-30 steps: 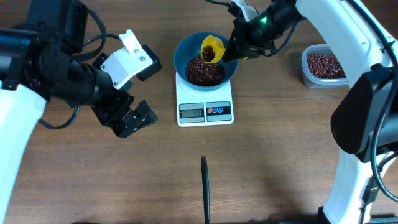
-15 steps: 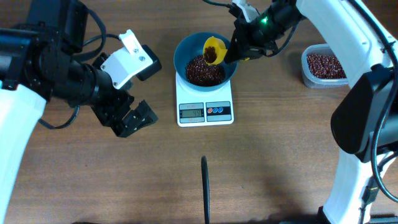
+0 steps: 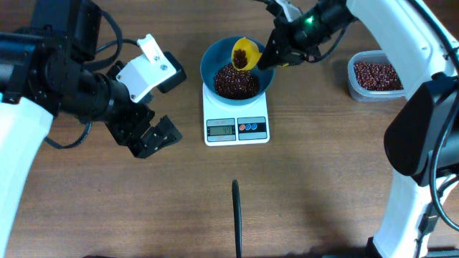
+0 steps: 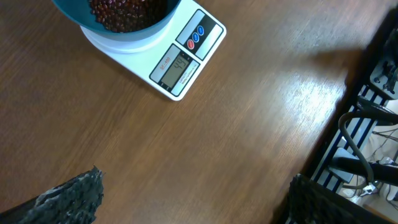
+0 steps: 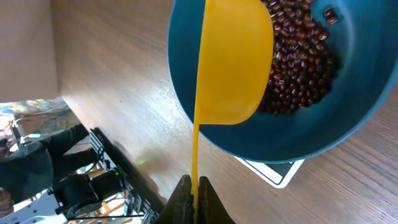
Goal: Scoop item into bowl and weigh 50g on scale
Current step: 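Hold the scoop tipped over the bowl, shaking out remaining beans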
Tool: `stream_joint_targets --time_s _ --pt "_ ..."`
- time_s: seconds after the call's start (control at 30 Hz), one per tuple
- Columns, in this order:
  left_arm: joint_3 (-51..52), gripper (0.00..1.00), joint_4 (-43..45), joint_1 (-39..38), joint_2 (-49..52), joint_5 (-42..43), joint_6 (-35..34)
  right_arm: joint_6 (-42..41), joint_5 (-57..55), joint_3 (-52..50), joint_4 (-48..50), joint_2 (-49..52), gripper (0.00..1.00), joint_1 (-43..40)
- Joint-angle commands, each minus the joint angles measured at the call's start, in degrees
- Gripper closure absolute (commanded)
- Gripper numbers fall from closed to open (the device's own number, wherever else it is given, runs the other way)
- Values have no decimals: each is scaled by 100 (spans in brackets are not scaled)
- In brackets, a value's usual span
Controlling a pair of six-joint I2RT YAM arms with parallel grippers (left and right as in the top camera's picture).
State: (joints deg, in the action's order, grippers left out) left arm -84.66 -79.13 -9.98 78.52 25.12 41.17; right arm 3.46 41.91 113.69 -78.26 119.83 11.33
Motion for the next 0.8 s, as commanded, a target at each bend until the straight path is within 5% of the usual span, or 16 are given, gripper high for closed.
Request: stream_joint_targets --time_s 0.0,0.1,0.2,0.77 --pt "-94 1 -2 -15 -98 98 114 -140 -855 151 -50 -181 96 39" --pt "-94 1 -4 -15 -98 98 114 114 20 151 175 -184 96 85" --pt "-94 1 -2 -15 -98 98 114 -140 -946 151 66 -181 96 72" --pt "-94 1 -2 -15 -98 98 114 79 66 173 258 -177 96 -4"
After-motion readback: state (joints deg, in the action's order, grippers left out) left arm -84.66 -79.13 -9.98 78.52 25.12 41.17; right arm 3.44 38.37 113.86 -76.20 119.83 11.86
